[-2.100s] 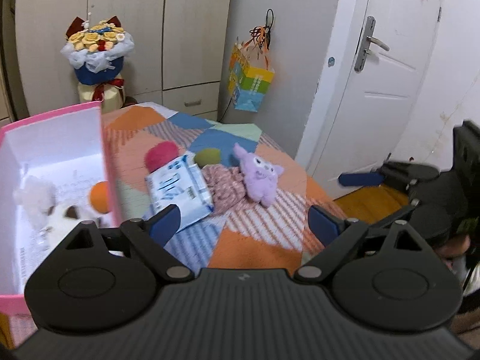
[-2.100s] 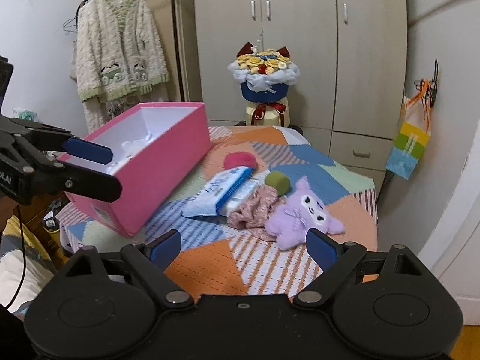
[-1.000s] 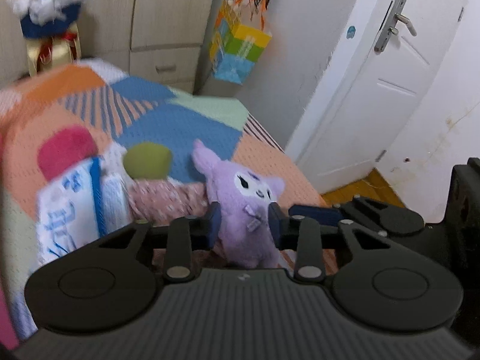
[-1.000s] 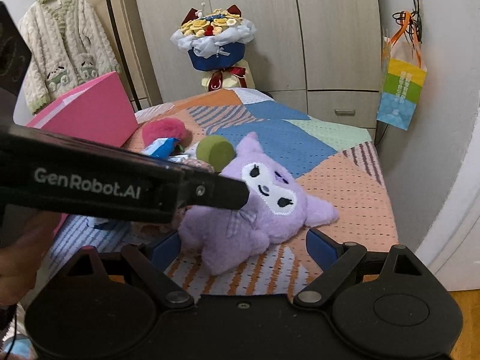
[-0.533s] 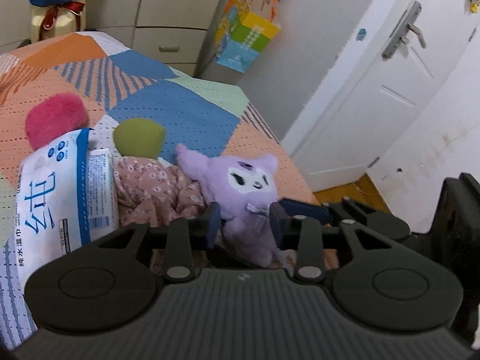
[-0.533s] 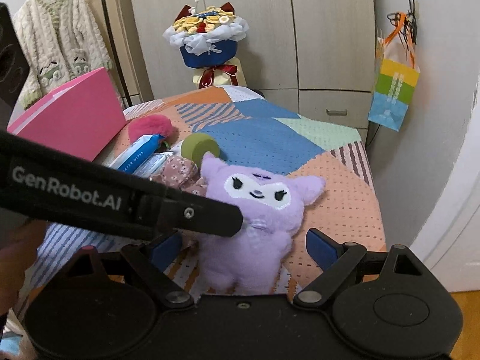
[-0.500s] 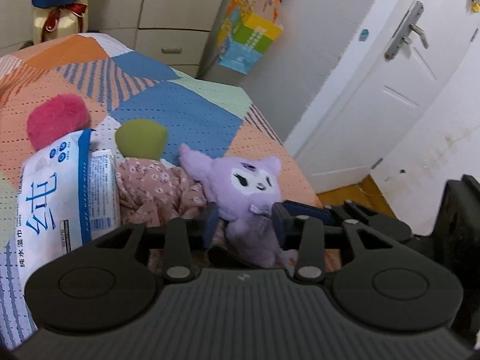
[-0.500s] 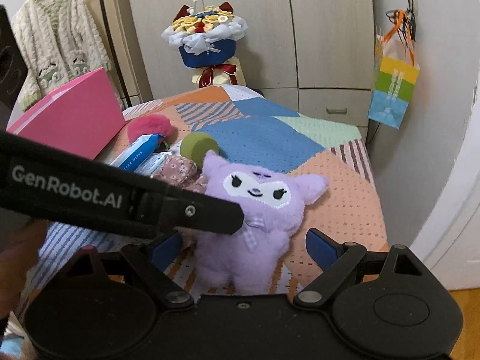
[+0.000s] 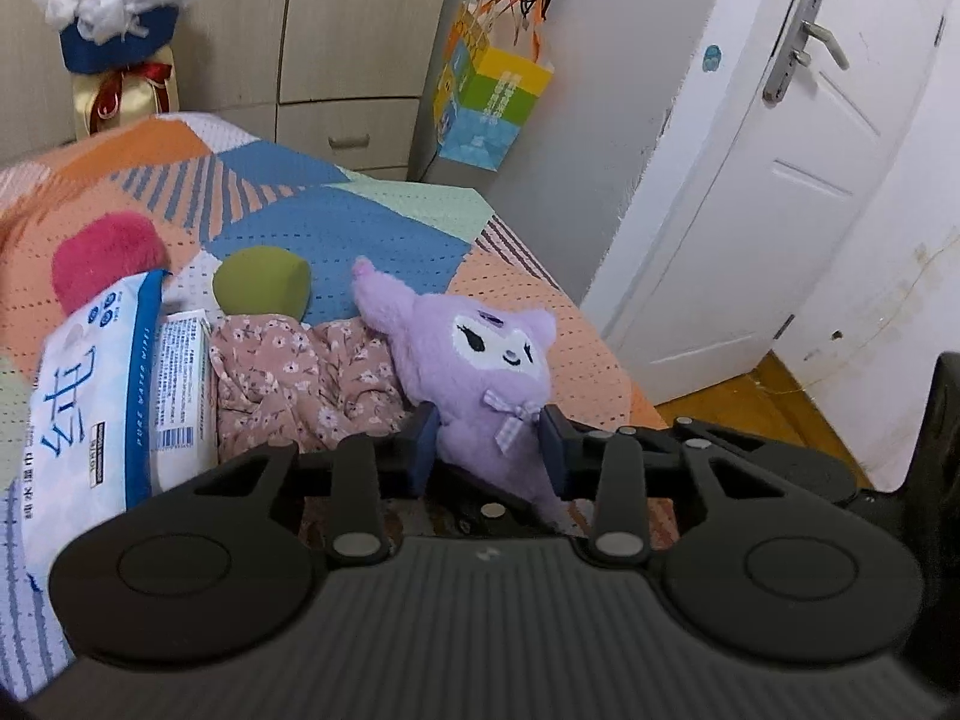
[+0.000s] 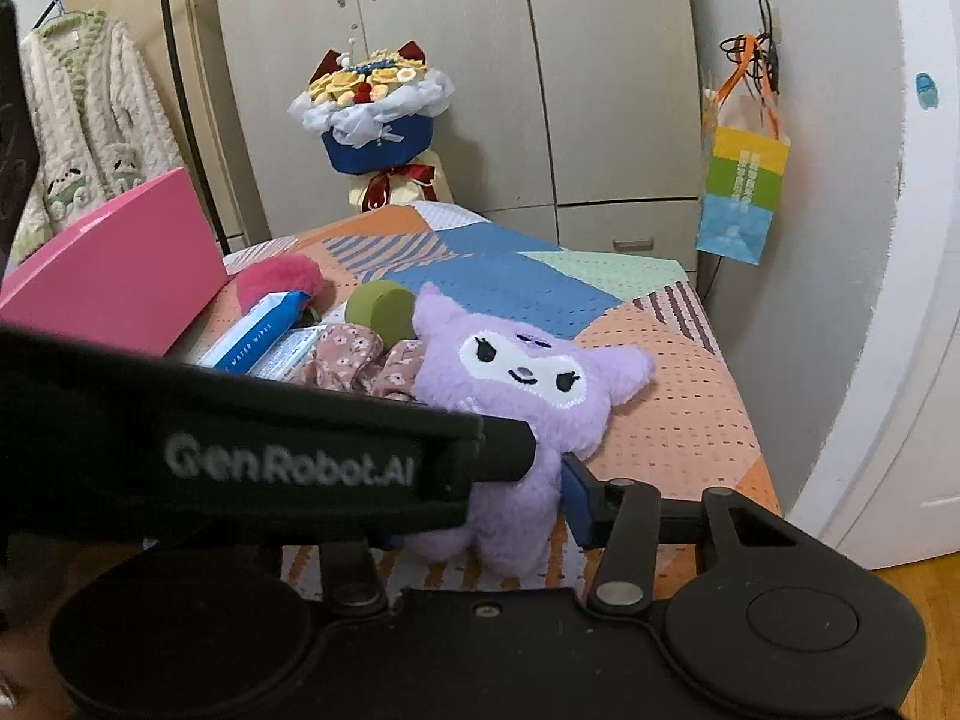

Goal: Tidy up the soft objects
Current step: 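Lift the purple plush doll with the left gripper toward the pink box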

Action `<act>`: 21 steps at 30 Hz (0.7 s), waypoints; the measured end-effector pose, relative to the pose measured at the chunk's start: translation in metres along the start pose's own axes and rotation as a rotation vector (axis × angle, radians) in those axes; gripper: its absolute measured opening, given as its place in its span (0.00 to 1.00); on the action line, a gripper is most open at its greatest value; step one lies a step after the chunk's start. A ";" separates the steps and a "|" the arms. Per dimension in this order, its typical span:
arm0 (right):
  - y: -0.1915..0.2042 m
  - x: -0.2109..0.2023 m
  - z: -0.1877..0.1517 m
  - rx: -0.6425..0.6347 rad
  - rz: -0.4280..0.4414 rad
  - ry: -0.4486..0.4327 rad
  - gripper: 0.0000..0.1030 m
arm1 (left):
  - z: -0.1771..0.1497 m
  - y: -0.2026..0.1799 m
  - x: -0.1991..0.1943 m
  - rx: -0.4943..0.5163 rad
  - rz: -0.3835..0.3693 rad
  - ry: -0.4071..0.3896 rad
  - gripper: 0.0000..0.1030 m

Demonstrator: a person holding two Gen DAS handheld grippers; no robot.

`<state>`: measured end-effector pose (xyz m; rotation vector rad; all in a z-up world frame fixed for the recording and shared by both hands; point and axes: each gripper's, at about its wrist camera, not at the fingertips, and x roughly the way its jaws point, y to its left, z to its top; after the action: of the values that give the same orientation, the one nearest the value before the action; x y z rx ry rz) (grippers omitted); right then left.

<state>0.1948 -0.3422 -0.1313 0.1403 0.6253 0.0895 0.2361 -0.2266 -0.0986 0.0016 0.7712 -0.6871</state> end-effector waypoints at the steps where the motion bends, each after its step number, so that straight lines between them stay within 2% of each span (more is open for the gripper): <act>1: 0.000 -0.002 0.000 0.002 0.001 -0.001 0.51 | -0.001 -0.002 -0.002 0.006 0.004 -0.002 0.34; 10: 0.011 -0.025 -0.009 -0.086 -0.030 -0.019 0.52 | -0.014 -0.014 -0.023 0.017 -0.018 -0.017 0.34; 17: 0.011 -0.046 -0.012 -0.085 -0.038 -0.045 0.52 | -0.018 -0.021 -0.039 0.019 -0.074 -0.025 0.35; 21: 0.016 -0.057 -0.014 -0.090 -0.037 -0.035 0.52 | -0.023 -0.025 -0.049 0.022 -0.071 -0.006 0.35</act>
<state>0.1395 -0.3322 -0.1067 0.0427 0.5872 0.0787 0.1821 -0.2130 -0.0777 -0.0082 0.7611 -0.7624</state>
